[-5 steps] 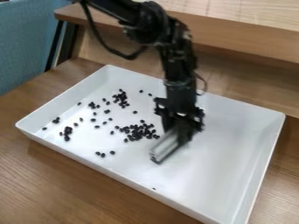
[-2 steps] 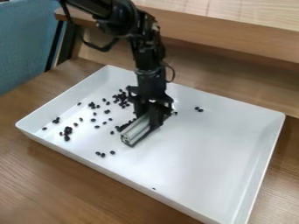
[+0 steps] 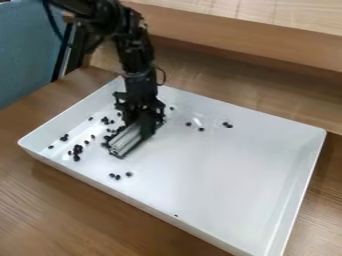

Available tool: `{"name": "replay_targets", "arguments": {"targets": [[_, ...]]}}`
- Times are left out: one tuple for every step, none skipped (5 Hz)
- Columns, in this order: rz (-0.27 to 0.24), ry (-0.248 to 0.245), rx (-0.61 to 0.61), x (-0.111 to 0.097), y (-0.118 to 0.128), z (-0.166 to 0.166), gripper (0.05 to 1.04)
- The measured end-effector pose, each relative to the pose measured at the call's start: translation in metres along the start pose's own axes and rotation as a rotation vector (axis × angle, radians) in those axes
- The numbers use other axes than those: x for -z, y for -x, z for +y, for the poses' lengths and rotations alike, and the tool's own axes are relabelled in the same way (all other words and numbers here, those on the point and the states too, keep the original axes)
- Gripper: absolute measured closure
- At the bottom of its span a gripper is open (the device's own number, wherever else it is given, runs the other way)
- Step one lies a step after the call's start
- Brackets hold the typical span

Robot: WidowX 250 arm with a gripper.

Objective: Sweep into pile

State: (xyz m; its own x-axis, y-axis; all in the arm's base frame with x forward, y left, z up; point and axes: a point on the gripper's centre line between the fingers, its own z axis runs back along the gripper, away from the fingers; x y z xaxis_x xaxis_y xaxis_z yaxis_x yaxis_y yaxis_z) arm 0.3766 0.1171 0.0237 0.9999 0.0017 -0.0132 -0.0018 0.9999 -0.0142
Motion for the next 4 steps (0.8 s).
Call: {"name": "replay_targets", "arguments": {"targets": [[-0.003,-0.001,-0.023,-0.001,0.001,0.009,0.682],[-0.001,0.001,-0.052,-0.001,0.003,0.02,0.682],[0.005,0.003,-0.064,-0.001,0.002,0.024,0.682],[-0.001,0.001,-0.092,-0.003,0.0,0.034,0.682]]}}
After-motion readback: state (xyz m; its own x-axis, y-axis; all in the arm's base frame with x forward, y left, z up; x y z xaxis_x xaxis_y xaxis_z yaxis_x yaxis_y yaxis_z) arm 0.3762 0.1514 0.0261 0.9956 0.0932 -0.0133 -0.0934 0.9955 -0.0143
